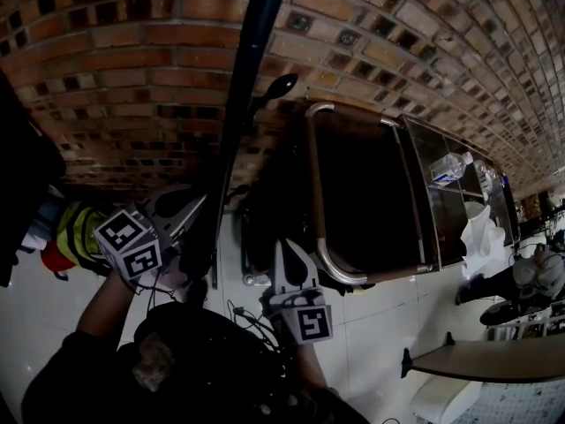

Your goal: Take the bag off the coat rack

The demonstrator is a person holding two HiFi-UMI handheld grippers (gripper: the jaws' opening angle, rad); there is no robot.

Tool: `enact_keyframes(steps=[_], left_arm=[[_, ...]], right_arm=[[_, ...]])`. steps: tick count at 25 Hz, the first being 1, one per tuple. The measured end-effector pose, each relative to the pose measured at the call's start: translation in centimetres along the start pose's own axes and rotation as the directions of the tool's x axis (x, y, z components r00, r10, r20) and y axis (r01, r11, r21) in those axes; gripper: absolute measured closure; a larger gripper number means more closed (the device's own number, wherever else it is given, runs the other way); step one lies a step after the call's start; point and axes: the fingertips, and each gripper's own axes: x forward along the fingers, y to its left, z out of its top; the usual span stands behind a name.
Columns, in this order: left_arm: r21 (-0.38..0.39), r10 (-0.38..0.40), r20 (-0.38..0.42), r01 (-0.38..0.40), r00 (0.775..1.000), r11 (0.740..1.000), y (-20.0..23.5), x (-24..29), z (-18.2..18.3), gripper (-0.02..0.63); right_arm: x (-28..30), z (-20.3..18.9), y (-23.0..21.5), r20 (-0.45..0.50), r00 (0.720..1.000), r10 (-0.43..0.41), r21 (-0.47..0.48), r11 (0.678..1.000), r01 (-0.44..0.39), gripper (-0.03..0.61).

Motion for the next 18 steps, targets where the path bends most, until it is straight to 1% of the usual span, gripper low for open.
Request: enact_keyframes(steps=[6, 12, 18], left_arm=[[-0.01, -0.025, 0.088, 0.026, 0.996, 1.0, -0.5, -0.5, 4.4, 0.58], [-0.054, -0.036, 0.134, 0.043, 0.99, 0.998, -1.1, -0.3, 6.7, 0.581], [-0.05, -0.049, 0.127, 0.056, 0.991, 0.997, -1.5, 0.6, 8.3, 0.581]], right_arm=[[0.7, 0.3, 0.3, 0.006, 1.0, 0.01, -0.008, 1.0, -0.01, 0.569], [0.9, 0.7, -0.2, 0.01, 1.0, -0.003, -0.02, 1.0, 0.003, 0.569], [1.5, 1.0, -0.2, 0.015, 1.0, 0.005, -0.011, 1.0, -0.005, 0.569]])
